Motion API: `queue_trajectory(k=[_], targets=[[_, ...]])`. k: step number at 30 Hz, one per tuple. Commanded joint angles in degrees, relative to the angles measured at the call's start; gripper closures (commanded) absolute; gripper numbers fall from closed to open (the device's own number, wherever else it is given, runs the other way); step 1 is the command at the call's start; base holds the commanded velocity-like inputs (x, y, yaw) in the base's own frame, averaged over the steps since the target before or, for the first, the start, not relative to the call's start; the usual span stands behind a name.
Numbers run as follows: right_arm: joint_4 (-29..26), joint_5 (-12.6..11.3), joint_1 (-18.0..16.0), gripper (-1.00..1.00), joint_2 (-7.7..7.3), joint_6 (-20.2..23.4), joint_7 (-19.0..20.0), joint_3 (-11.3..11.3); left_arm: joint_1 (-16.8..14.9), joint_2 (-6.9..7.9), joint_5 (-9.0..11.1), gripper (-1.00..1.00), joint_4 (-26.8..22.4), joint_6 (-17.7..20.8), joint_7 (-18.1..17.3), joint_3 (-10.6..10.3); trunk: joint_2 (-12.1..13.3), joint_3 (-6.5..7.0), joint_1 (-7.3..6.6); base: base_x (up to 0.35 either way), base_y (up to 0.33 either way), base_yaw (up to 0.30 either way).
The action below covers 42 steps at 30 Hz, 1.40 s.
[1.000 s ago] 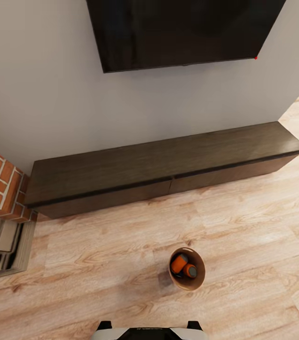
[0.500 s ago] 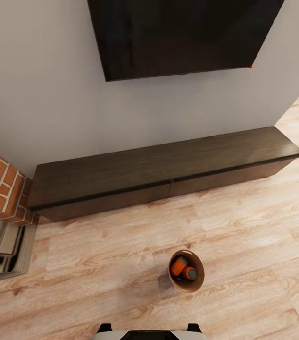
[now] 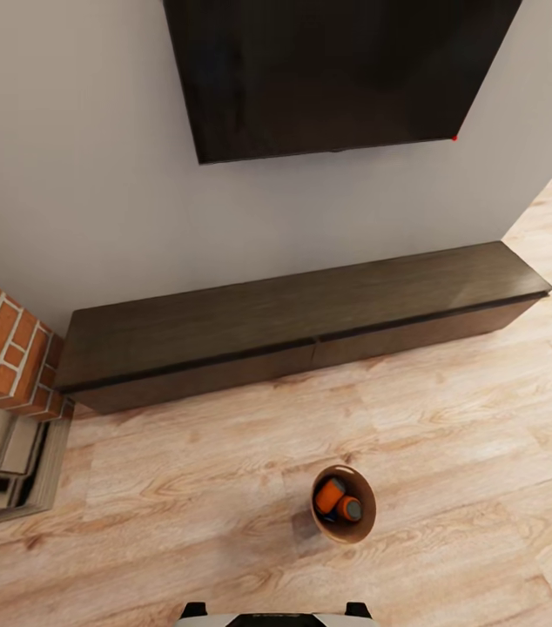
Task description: Put the three can of soda from the living room inside the tash can in the kitchen.
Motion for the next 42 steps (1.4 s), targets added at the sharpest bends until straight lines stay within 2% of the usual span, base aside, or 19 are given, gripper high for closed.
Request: queue_trajectory(k=[1,9,29,42], targets=[[0.0,0.0,0.2,-1.0,0.08,0.0,-0.2,0.0,0.0,0.0,0.0,-1.0,0.0,0.0,0.0,0.0,0.4,0.28,-0.22,0.0,0.0,0.0],[0.0,0.2,1.6,-1.0,0.86,0.1,-2.7,0.1,0.2,0.04,0.1,-1.0,0.0,-0.1,0.0,0.0,3.6,2.45,-1.98,0.0,0.0,0.0],[0.0,0.2,2.6,-1.0,0.87,0.5,-3.3,0.0,2.6,0.25,0.2,-1.0,0.0,-0.2,0.1,0.1,11.6,7.88,-6.37,0.0,0.0,0.0],[-1.0,-0.3,2.6,-1.0,1.0,-0.1,-3.3,-0.4,2.8,0.09,0.5,-1.0,-0.2,-2.8,0.1,0.6,11.6,8.48,-6.37,0.0,0.0,0.0]])
